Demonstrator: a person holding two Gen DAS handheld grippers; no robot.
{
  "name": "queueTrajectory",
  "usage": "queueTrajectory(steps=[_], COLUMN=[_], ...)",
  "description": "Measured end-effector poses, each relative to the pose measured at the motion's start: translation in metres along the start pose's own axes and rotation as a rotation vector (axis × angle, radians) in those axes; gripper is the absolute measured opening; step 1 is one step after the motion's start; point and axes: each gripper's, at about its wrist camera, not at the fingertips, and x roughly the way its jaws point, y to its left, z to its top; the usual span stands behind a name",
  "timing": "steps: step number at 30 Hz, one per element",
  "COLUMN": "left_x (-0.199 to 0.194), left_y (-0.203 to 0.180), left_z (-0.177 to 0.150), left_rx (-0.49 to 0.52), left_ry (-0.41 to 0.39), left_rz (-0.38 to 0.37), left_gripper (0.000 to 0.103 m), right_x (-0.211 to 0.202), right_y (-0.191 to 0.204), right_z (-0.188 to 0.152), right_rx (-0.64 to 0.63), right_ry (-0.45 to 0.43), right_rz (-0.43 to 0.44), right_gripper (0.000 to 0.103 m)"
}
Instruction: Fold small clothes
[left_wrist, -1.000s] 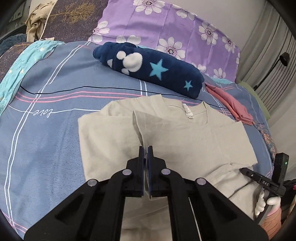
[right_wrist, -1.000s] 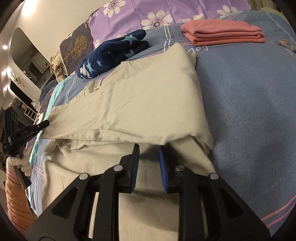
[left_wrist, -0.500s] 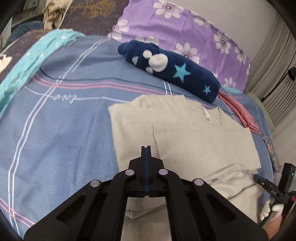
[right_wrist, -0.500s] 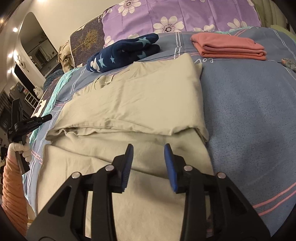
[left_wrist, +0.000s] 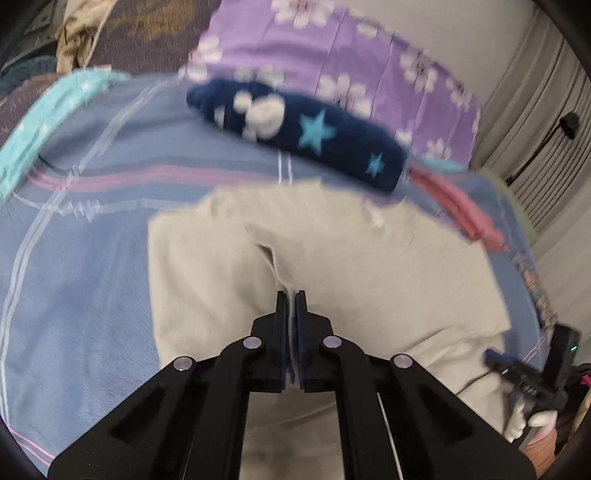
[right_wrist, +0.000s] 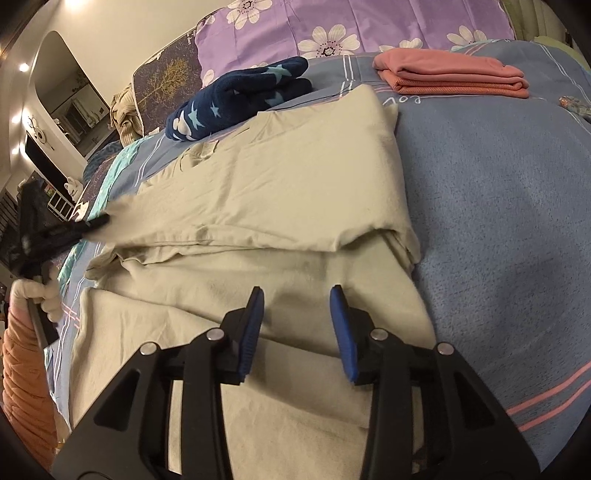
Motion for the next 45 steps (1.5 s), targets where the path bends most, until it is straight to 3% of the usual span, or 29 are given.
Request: queueTrajectory(steps=[1,3,4,6,8,10,13,16,18,21,22,24,28,30,32,33,34,35,39,41,42,45], left_x=[-0.013,-0.025,-0.025,-0.017,-0.006,-0.004,-0.007,-0.002,0.013,0.055,0.063,0.066,0.064,0.064,0.063,0.063,0.064,0.064,0.063,0.062,0.061,0.054], left_y=[0.001,0.005,0.01,0.022,0.031,0.03,0.021,-0.004,-0.022,-0.039,-0.04,-0.05,-0.05,-0.049,-0.049,-0.05,-0.05,-0.049,-0.047,-0.047,-0.047,-0.046], left_z=[0.005,0.01,0.01,0.004,-0.004,-0.007,-0.007,-0.004,-0.008,-0.024,-0.03,-0.043,-0.045,-0.045,-0.045,-0.045,-0.044,-0.044,-0.045,-0.045,-0.045,-0.046], left_rx=[-0.001,0.022,0.026,0.003,-0.018,-0.019,-0.008,0.061,0.103,0.132,0.138,0.213,0.2,0.194,0.198,0.199,0.199,0.198,0.184,0.181,0.181,0.176], left_ry=[-0.03,-0.056,-0.053,-0.01,0.033,0.023,0.001,0.003,0.035,0.144,0.152,0.066,0.057,0.058,0.059,0.058,0.057,0.056,0.054,0.054,0.05,0.031], left_rz=[-0.008,0.06,0.11,0.118,0.156,0.196,0.146,0.088,0.062,0.056,0.077,0.124,0.129,0.123,0.127,0.128,0.128,0.126,0.107,0.102,0.098,0.077], left_gripper=[0.004,0.004,0.004,0.006,0.013,0.018,0.019,0.026,0.034,0.035,0.035,0.038,0.038,0.038,0.039,0.039,0.039,0.039,0.039,0.04,0.04,0.044], right_x=[0.0,0.0,0.0,-0.001,-0.001,-0.003,-0.012,-0.034,-0.054,-0.066,-0.064,-0.047,0.004,0.032,0.049,0.053,0.055,0.054,0.021,0.028,0.033,0.019], right_y=[0.0,0.0,0.0,0.0,0.0,0.0,0.002,0.001,-0.007,-0.028,-0.038,-0.064,-0.106,-0.118,-0.119,-0.113,-0.107,-0.098,-0.089,-0.098,-0.106,-0.116], right_z=[0.0,0.001,0.0,-0.002,-0.002,-0.001,0.0,0.006,0.02,0.053,0.064,0.089,0.124,0.132,0.137,0.141,0.142,0.145,0.156,0.16,0.159,0.138], right_rx=[0.002,0.001,-0.001,-0.003,-0.001,-0.003,-0.018,-0.017,0.004,0.044,0.063,0.14,0.255,0.302,0.323,0.298,0.273,0.233,0.166,0.146,0.147,0.208], right_ry=[0.002,0.002,0.0,-0.004,-0.004,0.003,0.013,-0.009,-0.065,-0.126,-0.129,-0.116,-0.06,-0.022,-0.024,-0.028,-0.018,-0.012,-0.127,-0.1,-0.057,-0.058], right_rz=[0.001,0.003,0.004,0.006,0.012,0.015,0.025,0.104,0.128,0.071,0.064,0.071,0.064,0.11,0.143,0.148,0.158,0.155,-0.002,-0.176,-0.213,-0.065], right_gripper=[0.038,0.038,0.039,0.04,0.04,0.04,0.04,0.04,0.04,0.04,0.04,0.034,0.033,0.044,0.045,0.039,0.009,0.002,0.002,0.006,0.007,0.013])
